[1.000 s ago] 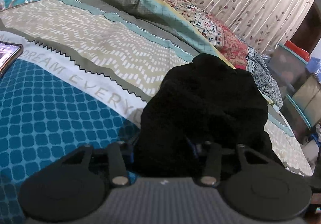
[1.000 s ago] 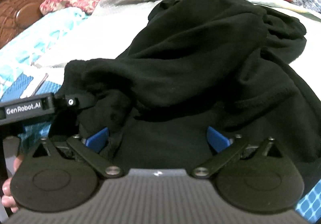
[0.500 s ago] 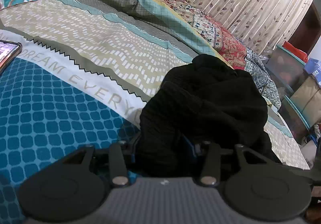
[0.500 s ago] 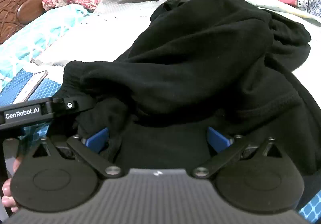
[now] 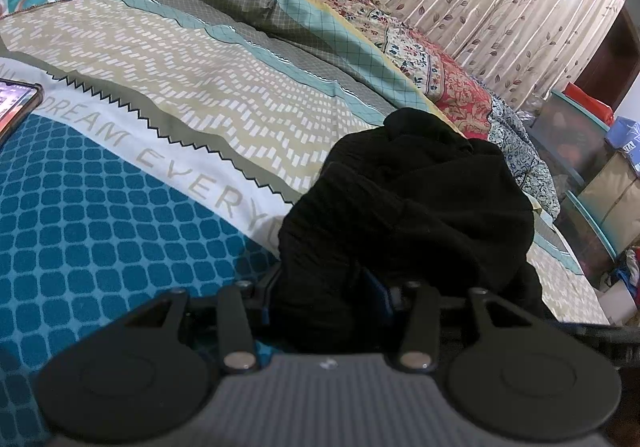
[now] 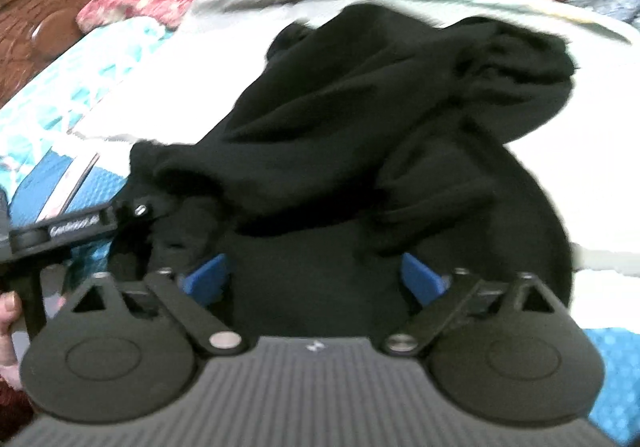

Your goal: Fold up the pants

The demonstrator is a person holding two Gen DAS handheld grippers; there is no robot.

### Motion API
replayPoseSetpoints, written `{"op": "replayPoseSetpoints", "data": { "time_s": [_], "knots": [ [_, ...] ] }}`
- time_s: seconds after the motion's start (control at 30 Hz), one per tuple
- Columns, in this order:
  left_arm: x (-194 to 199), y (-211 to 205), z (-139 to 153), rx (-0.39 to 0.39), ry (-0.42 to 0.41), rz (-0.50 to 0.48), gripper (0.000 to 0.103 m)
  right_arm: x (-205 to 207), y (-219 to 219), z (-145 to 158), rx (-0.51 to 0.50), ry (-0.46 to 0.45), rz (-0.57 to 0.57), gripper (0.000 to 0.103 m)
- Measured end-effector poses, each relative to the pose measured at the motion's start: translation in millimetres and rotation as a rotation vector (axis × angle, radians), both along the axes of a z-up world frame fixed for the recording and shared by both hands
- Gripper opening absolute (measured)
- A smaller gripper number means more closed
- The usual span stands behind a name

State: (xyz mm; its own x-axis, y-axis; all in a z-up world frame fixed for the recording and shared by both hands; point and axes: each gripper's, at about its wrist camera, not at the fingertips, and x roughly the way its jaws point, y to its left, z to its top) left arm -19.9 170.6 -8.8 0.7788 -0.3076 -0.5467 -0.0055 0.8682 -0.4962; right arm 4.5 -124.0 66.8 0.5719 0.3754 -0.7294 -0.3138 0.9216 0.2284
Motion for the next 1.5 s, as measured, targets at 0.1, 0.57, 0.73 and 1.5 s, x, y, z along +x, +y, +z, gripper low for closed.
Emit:
{"op": "replayPoseSetpoints", "data": {
  "time_s": [0.1,0.57,0.73,1.5],
  "knots": [
    [0,0,0,-0.001,0.0,0.0,0.044,4,-27,6,0.004,-0.022,-0.131,0.063],
    [0,0,0,0.0,0.0,0.0,0.044,26,-86,-27,0.066,0.15,-0.42,0.051],
    [0,0,1,0.001,0.001,0.0,0.044,30,-77,-27,0.087,0.155,-0.38,0.051],
    [1,0,10,0.014,0.05,0.015,0.026,12,-93,33,-0.082,-0.163,-0.452,0.014]
  ]
}}
